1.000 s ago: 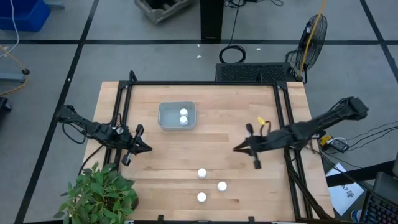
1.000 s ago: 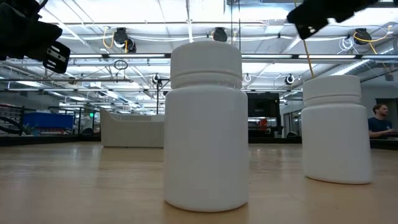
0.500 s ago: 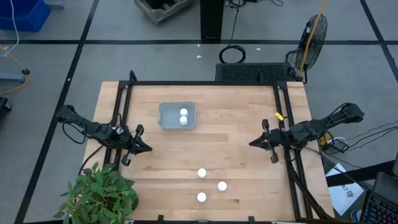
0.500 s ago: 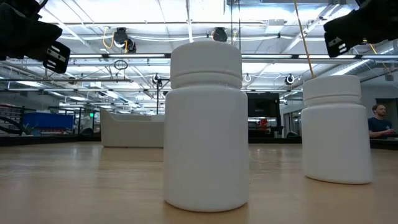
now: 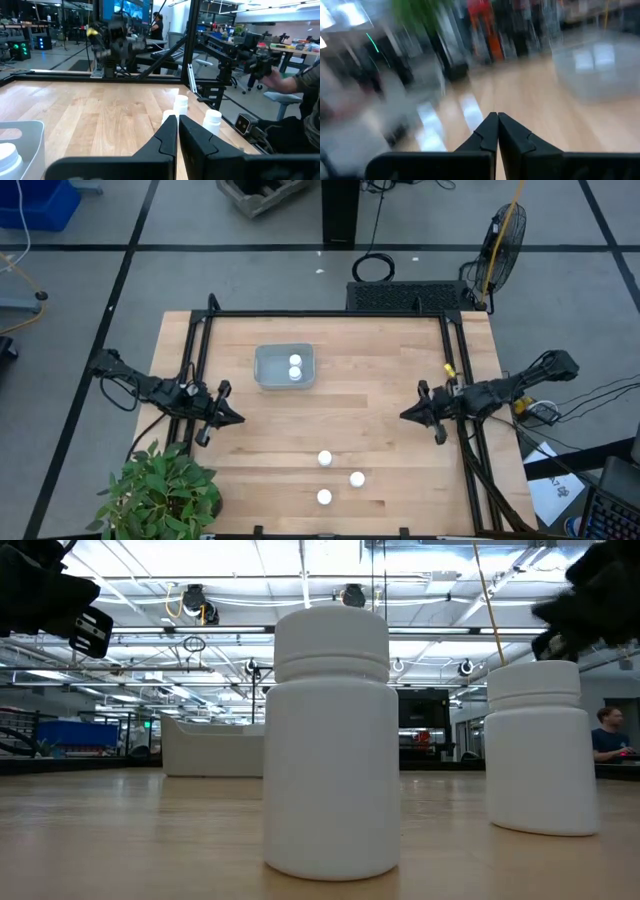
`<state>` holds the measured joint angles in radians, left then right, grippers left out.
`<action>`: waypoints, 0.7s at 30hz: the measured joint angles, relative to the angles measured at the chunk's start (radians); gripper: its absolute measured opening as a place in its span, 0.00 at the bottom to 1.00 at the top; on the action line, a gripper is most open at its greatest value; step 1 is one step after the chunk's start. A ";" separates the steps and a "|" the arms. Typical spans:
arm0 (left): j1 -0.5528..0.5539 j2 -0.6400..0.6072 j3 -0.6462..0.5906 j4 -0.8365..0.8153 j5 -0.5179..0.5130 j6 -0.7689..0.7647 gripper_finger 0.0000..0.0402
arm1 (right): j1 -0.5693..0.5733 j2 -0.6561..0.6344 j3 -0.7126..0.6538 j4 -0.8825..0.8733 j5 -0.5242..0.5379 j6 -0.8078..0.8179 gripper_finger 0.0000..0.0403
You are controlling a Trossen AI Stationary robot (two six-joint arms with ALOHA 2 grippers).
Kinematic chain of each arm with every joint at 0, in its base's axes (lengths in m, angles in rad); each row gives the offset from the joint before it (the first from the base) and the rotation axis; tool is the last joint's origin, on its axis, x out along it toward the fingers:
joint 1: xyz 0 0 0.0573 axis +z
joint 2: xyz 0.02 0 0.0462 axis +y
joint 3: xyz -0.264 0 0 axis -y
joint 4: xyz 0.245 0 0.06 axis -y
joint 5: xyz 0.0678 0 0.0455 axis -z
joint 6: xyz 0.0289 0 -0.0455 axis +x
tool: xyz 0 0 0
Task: Pick and place pill bottles into a basket
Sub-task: Put the white medicine bottle into the gray basket
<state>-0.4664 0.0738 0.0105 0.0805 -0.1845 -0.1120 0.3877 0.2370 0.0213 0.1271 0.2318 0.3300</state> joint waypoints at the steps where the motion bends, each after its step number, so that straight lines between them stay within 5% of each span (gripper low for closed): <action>1: 0.000 0.001 0.000 0.003 0.000 0.000 0.06 | 0.000 0.010 -0.002 -0.042 0.002 -0.001 0.01; 13: 0.002 0.019 0.000 0.293 -0.125 0.092 0.06 | 0.000 0.022 -0.004 -0.028 0.003 -0.009 0.01; 21: 0.005 0.245 0.000 0.518 -0.205 -0.026 0.06 | 0.000 0.022 -0.005 -0.027 0.003 -0.009 0.01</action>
<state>-0.4612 0.3187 0.0109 0.5982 -0.3893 -0.1383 0.3882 0.2588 0.0158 0.0998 0.2344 0.3214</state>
